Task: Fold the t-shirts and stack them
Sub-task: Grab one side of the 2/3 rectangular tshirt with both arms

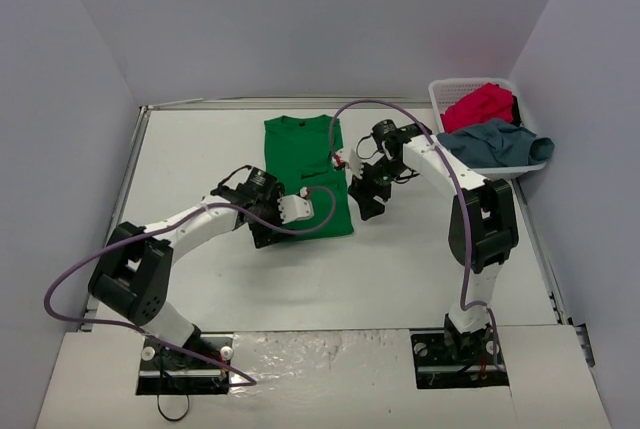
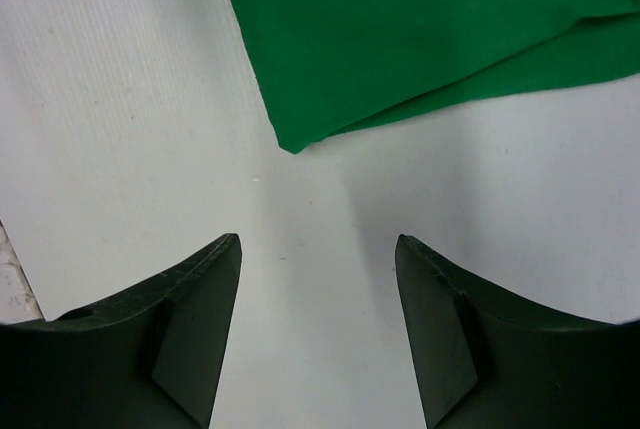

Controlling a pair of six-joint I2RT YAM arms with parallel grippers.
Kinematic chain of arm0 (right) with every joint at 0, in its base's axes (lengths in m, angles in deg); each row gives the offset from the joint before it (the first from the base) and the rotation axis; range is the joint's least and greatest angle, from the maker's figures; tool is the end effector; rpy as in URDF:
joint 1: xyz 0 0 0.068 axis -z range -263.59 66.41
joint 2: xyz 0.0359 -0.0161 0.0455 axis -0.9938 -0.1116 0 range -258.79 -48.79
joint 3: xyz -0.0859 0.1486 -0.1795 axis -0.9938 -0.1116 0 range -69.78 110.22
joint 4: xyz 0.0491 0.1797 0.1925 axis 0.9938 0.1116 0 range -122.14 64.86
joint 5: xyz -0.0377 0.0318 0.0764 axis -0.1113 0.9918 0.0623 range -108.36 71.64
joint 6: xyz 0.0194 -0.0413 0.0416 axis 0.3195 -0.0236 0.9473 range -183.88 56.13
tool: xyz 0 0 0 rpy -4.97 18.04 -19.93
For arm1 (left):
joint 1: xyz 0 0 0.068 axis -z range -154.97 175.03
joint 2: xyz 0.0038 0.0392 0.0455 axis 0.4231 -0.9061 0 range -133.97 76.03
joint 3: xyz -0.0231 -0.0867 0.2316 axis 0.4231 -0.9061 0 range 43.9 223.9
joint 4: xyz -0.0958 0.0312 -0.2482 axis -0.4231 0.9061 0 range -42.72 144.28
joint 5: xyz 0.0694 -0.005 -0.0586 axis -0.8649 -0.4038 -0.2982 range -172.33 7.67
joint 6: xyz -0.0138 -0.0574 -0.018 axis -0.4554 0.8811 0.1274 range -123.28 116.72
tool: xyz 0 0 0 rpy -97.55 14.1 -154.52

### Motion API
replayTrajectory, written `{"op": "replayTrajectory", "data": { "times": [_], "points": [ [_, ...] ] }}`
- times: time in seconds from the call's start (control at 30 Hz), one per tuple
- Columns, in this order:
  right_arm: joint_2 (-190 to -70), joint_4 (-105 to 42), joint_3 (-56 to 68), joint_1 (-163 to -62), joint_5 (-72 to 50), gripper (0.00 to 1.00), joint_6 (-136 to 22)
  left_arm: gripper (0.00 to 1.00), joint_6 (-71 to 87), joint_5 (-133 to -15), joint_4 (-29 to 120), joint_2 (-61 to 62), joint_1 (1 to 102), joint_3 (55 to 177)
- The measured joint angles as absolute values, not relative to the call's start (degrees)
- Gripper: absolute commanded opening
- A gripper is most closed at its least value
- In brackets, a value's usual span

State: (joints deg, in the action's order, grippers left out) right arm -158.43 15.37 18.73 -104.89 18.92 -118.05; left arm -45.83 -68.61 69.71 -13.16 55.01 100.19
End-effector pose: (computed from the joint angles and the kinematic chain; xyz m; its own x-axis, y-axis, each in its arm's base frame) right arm 0.3598 0.1706 0.1999 -0.1070 -0.7343 -0.6704 -0.9930 0.1129 0.0348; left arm 0.2791 -0.1738 0.1677 -0.1175 0.8262 -0.5509 0.9254 0.2923 0.2411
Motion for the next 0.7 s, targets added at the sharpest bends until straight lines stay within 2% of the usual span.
{"op": "replayTrajectory", "data": {
  "times": [0.07,0.4,0.57,0.63,0.67,0.7],
  "points": [
    [-158.45,15.37,18.77,-104.89,18.88,0.58,-117.89,0.83,-46.11,-68.28,69.82,-13.16,55.14,99.64],
    [-159.42,15.19,18.86,-104.89,18.83,0.58,-117.83,0.60,-45.35,-69.44,70.65,-17.88,55.36,99.29],
    [-159.46,15.17,18.88,-104.89,18.70,0.57,-117.83,0.39,-43.93,-69.29,71.55,-20.00,55.36,101.46],
    [-159.46,15.17,18.88,-104.89,18.68,0.55,-117.85,0.28,-43.42,-69.07,71.68,-20.43,55.36,101.76],
    [-159.46,15.17,18.88,-104.89,18.68,0.54,-117.87,0.18,-43.27,-69.00,71.64,-20.59,55.36,101.85],
    [-159.46,15.17,18.86,-104.89,18.68,0.53,-117.89,0.14,-43.20,-68.85,71.55,-20.67,55.36,101.85]
  ]
}}
